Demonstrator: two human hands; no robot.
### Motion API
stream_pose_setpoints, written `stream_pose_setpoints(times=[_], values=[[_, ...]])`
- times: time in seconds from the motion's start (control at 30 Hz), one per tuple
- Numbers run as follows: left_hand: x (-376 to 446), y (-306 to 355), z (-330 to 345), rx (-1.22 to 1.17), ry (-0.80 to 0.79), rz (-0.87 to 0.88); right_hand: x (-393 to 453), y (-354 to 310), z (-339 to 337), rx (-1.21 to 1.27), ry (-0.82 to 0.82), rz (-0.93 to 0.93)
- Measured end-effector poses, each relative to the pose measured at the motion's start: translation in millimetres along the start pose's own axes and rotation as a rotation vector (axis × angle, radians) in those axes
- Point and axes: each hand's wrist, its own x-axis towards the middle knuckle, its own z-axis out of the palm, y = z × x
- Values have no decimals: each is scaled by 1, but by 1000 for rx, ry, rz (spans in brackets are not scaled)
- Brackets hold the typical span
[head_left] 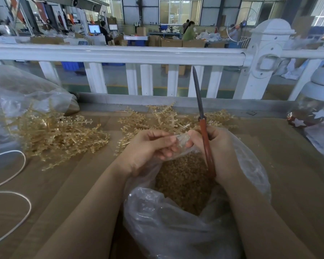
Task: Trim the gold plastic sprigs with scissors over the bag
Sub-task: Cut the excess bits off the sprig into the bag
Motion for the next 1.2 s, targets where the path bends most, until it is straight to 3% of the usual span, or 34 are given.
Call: stream_pose_setpoints(times=[0.2, 0.43, 0.73, 0.93, 1.2], values=[[-2, 2, -1, 73, -62, -56, -2, -1, 2, 27, -32, -83], [-1, 6, 4, -226, 136, 20, -5, -5, 0, 25, -28, -86], [2, 8, 7, -388, 339, 62, -6, 0, 5, -320, -35, -73], [4, 8, 6, -433, 369, 115, -4, 10, 5, -590, -26, -131], [4, 8, 5, -533, 377, 121, -5, 12, 4, -754, 22, -274]])
